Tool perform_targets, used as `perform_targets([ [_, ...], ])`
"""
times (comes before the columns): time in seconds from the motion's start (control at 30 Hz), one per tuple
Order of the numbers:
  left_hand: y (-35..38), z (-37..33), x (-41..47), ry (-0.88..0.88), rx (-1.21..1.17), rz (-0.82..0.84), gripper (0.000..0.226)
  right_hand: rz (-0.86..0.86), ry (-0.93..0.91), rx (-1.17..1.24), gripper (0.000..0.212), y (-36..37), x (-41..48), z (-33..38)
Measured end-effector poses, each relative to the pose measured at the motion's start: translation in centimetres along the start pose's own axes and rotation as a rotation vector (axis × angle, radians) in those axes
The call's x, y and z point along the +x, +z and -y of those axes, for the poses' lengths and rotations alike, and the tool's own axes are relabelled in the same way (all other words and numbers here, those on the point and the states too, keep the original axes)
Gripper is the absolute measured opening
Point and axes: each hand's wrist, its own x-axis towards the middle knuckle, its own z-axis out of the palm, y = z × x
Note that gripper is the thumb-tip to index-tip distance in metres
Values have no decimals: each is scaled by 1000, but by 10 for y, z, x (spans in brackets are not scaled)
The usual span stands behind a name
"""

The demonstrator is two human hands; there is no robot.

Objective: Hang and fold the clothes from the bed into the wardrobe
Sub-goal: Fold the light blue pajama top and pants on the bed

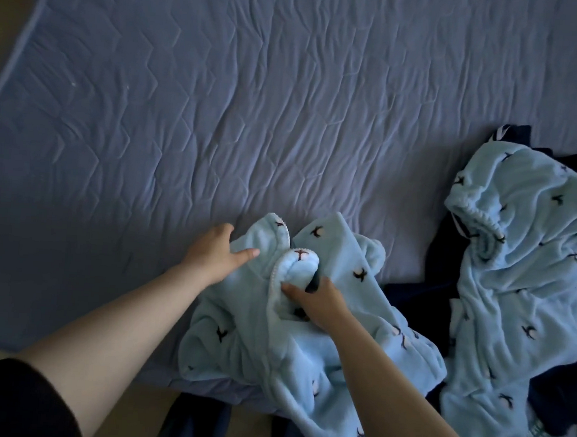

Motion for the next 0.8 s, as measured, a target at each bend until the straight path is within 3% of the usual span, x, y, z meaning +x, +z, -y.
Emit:
perform_targets([
  [0.17, 15, 20, 17, -181, -57, 106, 102, 46, 14, -96, 95, 24, 10, -8],
  [0.27, 21, 29, 17, -209, -52, 157, 89, 46, -7, -166, 88, 30, 16, -12],
  [0.37, 26, 37, 13, -134, -218, 141, 51, 15, -68, -196, 78, 37, 18, -16],
  [0.5, 23, 33, 0, 33, -419, 42, 29, 36, -136, 16, 80, 43, 15, -23],
  [0.63, 6, 16, -12, 177, -512, 4, 19, 11, -132, 212, 89, 34, 11, -21],
  [0.73, -10, 1, -22, 252, -436, -44, 21, 27, -195, 239, 64, 15, 5, -16],
  [0.8, -21, -8, -29, 277, -409, -35, 27, -59, -224, 238, 57, 0, -6, -10],
])
